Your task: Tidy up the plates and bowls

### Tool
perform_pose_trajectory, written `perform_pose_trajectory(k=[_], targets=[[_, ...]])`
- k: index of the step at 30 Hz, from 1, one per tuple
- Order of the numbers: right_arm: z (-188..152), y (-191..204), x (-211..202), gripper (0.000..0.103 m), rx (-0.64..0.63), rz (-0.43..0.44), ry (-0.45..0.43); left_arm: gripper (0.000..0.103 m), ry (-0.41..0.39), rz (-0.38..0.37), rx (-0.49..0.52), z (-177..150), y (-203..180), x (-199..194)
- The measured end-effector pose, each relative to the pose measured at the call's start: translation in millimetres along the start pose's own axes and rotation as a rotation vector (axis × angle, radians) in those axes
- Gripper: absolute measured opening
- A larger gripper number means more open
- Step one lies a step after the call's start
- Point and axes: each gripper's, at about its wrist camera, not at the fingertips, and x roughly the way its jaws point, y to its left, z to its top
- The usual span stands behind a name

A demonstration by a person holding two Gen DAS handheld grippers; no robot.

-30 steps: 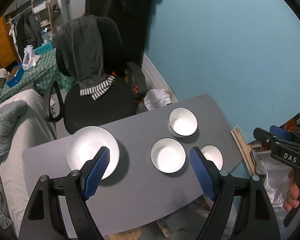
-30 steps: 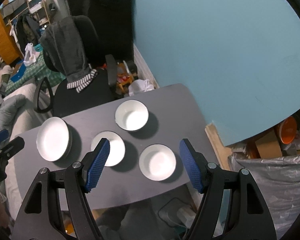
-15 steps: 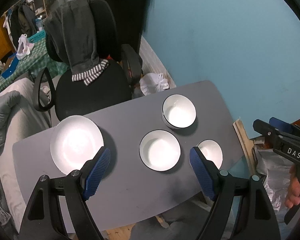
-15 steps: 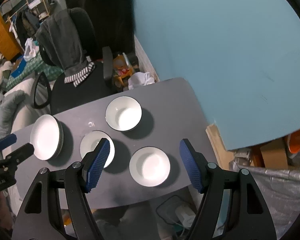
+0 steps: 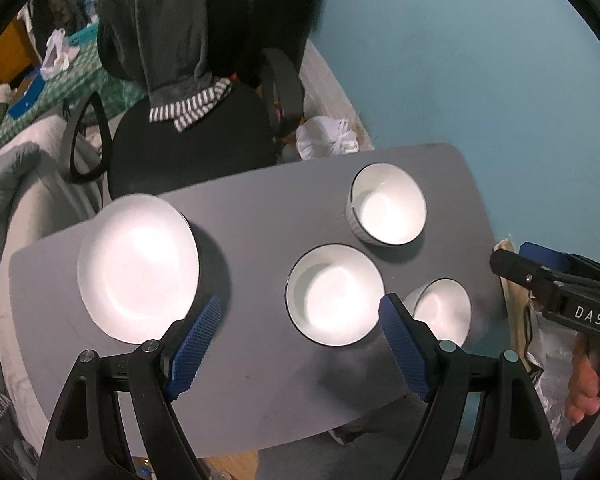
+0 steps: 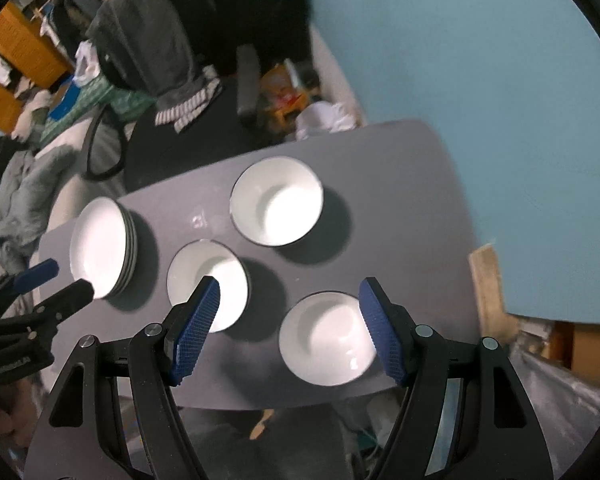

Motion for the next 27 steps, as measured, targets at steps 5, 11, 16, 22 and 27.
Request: perform_pose_trajectory(k=[5, 11, 16, 22, 27], targets=[[1, 5, 36, 0.071, -0.036, 0.035, 0.059, 0.083, 0.045, -0.003, -0.032, -5, 8, 30], [-1, 10, 86, 0.071, -0.054, 0.074, 0.150, 0.083, 0.089, -0.012, -0.086, -13, 18, 64], [-1, 11, 113, 0.071, -0.038, 0.117, 0.187, 0.083, 0.139, -0.009, -0.097, -15, 22, 89], [1, 7, 138, 0.071, -0.030, 0.147, 0.240, 0.083, 0.155, 0.004, -0.089, -16, 22, 110], [0, 11, 148, 0.071, -0.069, 0.144, 0.246, 0.083, 0.185, 0.011, -0.116, -17, 24, 126]])
